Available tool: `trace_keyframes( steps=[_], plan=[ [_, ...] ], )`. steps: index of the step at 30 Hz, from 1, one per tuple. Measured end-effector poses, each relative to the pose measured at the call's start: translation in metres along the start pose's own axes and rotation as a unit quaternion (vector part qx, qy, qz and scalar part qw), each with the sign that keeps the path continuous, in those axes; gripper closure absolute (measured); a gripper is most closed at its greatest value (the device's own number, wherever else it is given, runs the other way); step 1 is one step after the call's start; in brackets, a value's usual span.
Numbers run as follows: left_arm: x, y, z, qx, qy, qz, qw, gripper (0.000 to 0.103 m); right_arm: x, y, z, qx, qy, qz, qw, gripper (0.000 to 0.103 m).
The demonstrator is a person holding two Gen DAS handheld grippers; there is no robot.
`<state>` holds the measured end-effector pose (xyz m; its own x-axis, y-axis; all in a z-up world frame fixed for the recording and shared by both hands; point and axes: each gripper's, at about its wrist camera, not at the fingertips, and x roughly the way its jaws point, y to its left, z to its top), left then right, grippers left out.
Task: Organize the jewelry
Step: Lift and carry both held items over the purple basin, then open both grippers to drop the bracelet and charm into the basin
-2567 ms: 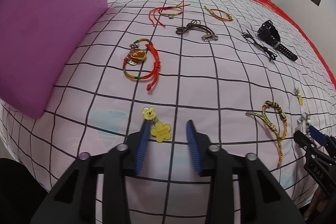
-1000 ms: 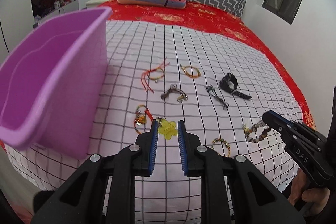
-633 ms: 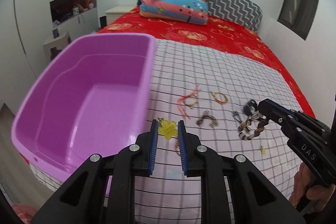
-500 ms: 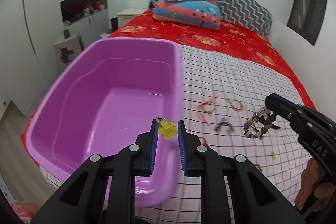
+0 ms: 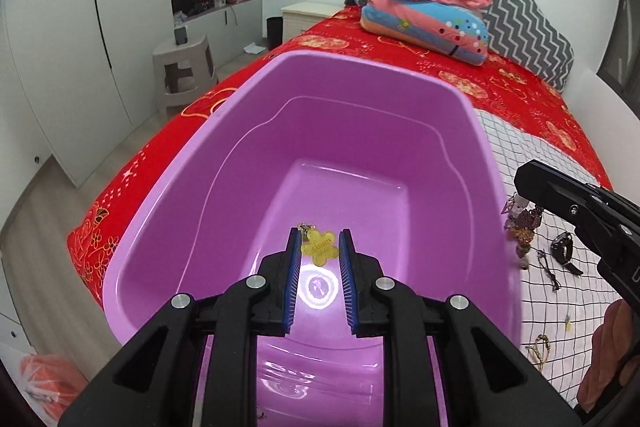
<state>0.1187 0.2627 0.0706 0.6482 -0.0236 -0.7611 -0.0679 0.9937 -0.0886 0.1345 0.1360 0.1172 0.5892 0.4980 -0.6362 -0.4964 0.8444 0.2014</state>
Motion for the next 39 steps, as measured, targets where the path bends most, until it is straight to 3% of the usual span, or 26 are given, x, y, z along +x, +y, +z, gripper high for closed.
trace_keyframes(
  steps=[15, 23, 25, 27, 32, 35, 39],
  plan=[
    [0.041, 0.027, -0.006, -0.024, 0.050, 0.009, 0.9984, 0.084, 0.080, 0.000, 0.005, 0.013, 0.081, 0.023, 0.996, 0.094],
    [0.044, 0.031, -0.009, -0.030, 0.061, 0.021, 0.9975, 0.082, 0.092, -0.002, 0.001, 0.010, 0.102, -0.001, 0.995, 0.094],
    [0.045, 0.031, -0.008, -0.034, 0.066, 0.028, 0.9969, 0.073, 0.088, -0.004, 0.000, 0.012, 0.094, -0.011, 0.995, 0.093],
    [0.042, 0.033, -0.007, -0.037, 0.060, 0.032, 0.9970, 0.052, 0.085, -0.008, 0.000, 0.017, 0.091, -0.016, 0.996, 0.086],
    [0.027, 0.029, -0.005, -0.030, 0.037, 0.051, 0.9975, 0.017, 0.074, -0.011, 0.000, 0.011, 0.082, -0.027, 0.996, 0.080],
    [0.021, 0.031, -0.005, -0.034, 0.034, 0.056, 0.9973, 0.014, 0.066, -0.009, -0.001, 0.004, 0.073, -0.032, 0.997, 0.073],
    [0.014, 0.033, -0.005, -0.040, 0.031, 0.063, 0.9967, 0.012, 0.055, -0.011, -0.001, -0.001, 0.065, -0.039, 0.997, 0.073]
  ],
)
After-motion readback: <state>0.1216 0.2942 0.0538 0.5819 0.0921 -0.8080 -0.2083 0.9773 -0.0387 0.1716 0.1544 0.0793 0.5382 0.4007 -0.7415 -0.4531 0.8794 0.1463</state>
